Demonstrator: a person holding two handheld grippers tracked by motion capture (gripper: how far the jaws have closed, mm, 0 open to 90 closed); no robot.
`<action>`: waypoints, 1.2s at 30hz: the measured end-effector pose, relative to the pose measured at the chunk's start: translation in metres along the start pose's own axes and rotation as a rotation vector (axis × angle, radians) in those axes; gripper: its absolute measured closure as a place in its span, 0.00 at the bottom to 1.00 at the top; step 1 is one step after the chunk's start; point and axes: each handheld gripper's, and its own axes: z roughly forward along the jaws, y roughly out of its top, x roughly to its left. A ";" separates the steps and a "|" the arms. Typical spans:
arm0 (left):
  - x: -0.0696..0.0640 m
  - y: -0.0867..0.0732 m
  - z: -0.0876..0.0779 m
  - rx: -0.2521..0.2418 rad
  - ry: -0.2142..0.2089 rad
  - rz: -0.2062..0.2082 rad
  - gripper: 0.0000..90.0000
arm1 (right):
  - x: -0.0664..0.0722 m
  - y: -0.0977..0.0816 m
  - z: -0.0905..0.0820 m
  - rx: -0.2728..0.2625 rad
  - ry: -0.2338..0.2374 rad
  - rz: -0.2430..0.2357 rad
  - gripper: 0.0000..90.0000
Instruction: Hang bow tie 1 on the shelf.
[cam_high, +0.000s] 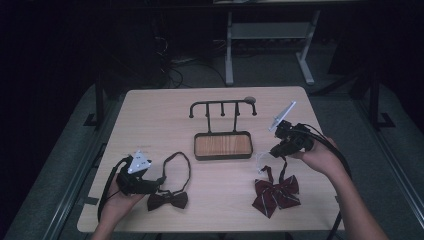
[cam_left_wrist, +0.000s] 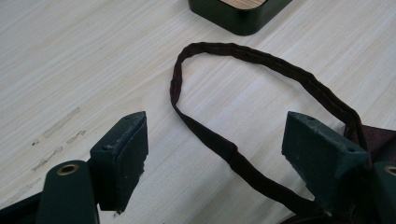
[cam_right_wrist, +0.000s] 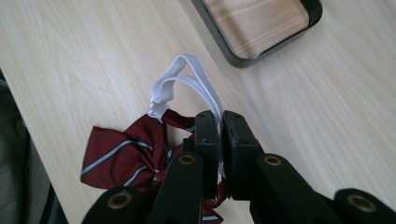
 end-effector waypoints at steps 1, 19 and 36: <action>0.000 0.000 0.000 0.000 0.000 0.000 0.26 | 0.001 0.001 -0.002 -0.002 -0.001 -0.006 0.94; 0.000 0.000 -0.001 -0.009 0.003 -0.002 0.26 | 0.008 0.020 -0.027 -0.027 -0.030 -0.049 0.94; 0.000 0.001 -0.002 -0.009 0.002 0.001 0.26 | 0.009 0.043 -0.042 -0.043 -0.055 -0.072 0.94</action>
